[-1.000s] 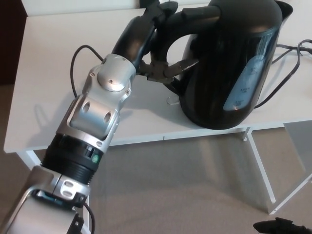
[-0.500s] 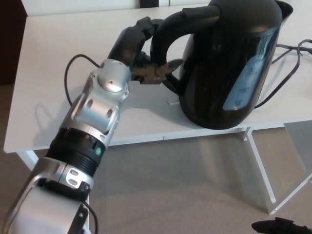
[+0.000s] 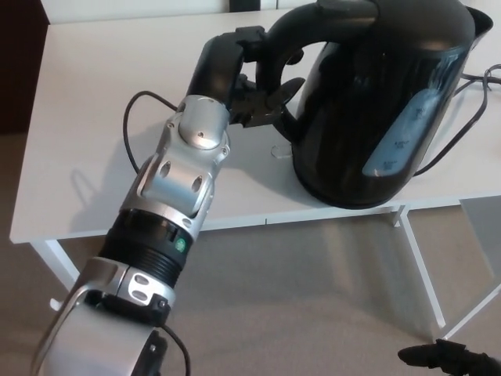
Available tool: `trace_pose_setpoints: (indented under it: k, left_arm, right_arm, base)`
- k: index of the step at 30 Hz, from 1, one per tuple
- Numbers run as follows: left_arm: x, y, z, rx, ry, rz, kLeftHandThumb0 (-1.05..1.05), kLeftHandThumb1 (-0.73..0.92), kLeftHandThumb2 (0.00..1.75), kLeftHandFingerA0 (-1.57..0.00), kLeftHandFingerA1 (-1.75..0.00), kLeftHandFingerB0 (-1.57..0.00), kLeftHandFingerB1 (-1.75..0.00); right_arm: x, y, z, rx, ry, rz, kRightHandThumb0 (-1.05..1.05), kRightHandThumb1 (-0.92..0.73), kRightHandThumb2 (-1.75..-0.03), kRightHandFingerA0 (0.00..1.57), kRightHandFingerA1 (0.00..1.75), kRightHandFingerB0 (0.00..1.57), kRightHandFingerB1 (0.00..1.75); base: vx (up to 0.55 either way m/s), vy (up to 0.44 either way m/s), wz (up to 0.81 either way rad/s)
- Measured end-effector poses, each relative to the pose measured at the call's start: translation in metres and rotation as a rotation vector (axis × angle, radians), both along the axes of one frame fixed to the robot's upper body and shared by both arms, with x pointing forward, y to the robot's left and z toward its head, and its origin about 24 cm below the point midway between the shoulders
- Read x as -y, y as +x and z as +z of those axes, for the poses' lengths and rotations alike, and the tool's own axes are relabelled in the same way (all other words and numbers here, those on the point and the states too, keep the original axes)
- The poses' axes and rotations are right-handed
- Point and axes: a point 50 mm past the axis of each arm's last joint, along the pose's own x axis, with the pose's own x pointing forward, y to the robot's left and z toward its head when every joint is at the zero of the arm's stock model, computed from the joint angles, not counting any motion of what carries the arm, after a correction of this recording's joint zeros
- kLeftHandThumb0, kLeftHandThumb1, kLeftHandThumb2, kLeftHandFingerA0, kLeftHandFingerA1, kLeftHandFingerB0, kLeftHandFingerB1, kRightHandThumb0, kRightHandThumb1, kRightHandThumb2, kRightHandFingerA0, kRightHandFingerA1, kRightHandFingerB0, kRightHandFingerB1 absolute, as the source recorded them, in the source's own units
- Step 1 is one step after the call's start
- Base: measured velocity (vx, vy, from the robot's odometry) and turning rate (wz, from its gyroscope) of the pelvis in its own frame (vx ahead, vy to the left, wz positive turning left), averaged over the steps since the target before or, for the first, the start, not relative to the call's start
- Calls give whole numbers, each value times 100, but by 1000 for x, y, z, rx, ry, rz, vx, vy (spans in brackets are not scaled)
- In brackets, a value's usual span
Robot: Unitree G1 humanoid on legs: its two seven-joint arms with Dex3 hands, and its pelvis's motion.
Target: The robot walk towards a table in front and uses its left hand to pick up the pot from the base and places it on the table
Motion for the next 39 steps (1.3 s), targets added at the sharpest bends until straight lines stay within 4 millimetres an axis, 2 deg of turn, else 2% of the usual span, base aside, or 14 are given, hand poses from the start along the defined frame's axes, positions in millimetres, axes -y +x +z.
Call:
trace_pose_setpoints:
  k: [1, 3, 11, 12, 13, 15, 16, 17, 23, 25, 30, 35, 36, 39]
  left_arm:
    - [0, 0, 0, 1, -3, 2, -20, 85, 64, -115, -110, -79, -93]
    - [1, 0, 1, 2, -25, 10, -18, 83, 66, -106, -137, -78, -103]
    - [-5, 1, 8, -33, -298, 87, -17, 82, 65, -107, -123, -72, -106]
    - [-7, 2, 8, -36, -315, 94, -18, 80, 64, -105, -123, -74, -101]
    - [-10, 2, 8, -41, -340, 106, -18, 80, 64, -105, -123, -74, -101]
    - [-17, 3, 9, -52, -403, 129, -17, 79, 63, -104, -126, -74, -96]
    - [-18, 3, 9, -53, -415, 133, -16, 77, 67, -102, -132, -71, -111]
    - [-22, 4, 10, -59, -449, 146, -16, 74, 73, -103, -134, -75, -115]
    - [-36, 6, 16, -73, -584, 192, -12, 69, 79, -103, -137, -73, -117]
    - [-40, 7, 21, -68, -624, 201, -12, 73, 69, -87, -157, -66, -123]
    - [-47, 9, 34, -52, -723, 214, -18, 79, 70, -91, -150, -73, -110]
    - [-53, 10, 52, -23, -825, 209, -15, 70, 76, -98, -145, -83, -115]
    - [-54, 11, 58, -15, -848, 202, -10, 70, 78, -88, -153, -67, -121]
    - [-58, 12, 68, 0, -889, 193, -8, 71, 76, -89, -153, -69, -118]
  right_arm:
    - [0, 0, 0, -2, -1, -1, -48, -38, -79, 80, 63, 54, 55]
    - [0, 0, 0, -6, -2, -2, -49, -40, -80, 79, 63, 53, 55]
    - [-1, 2, 0, -9, -3, -1, -45, -40, -80, 84, 66, 56, 57]
    - [-1, 2, 0, -9, -3, 0, -51, -46, -58, 86, 48, 65, 46]
    - [-1, 2, 0, -9, -2, 0, -51, -46, -58, 86, 48, 65, 46]
    - [-1, 2, 0, -10, -2, 1, -44, -40, -79, 84, 65, 55, 57]
    - [-1, 2, 0, -10, -2, 2, -48, -46, -57, 86, 48, 66, 47]
    - [-1, 2, 0, -11, -2, 2, -48, -42, -80, 85, 65, 56, 56]
    - [-2, 2, -1, -12, -2, 5, -46, -41, -81, 84, 66, 55, 57]
    - [-2, 2, -1, -13, -2, 7, -45, -41, -81, 83, 65, 54, 57]
    - [-3, 2, -1, -15, -2, 10, -50, -43, -80, 89, 65, 57, 56]
    - [-3, 2, -2, -17, -2, 10, -50, -43, -80, 89, 65, 57, 56]
    - [-3, 2, -2, -18, -2, 10, -48, -42, -80, 88, 65, 55, 56]
    - [-3, 1, -2, -19, -5, 10, -49, -41, -80, 88, 65, 56, 56]
  base:
    - [0, 0, 0]
    - [0, 0, 0]
    - [0, 0, 0]
    - [0, 0, 0]
    - [0, 0, 0]
    - [0, 0, 0]
    - [0, 0, 0]
    - [0, 0, 0]
    - [0, 0, 0]
    - [0, 0, 0]
    - [0, 0, 0]
    - [0, 0, 0]
    - [0, 0, 0]
    - [0, 0, 0]
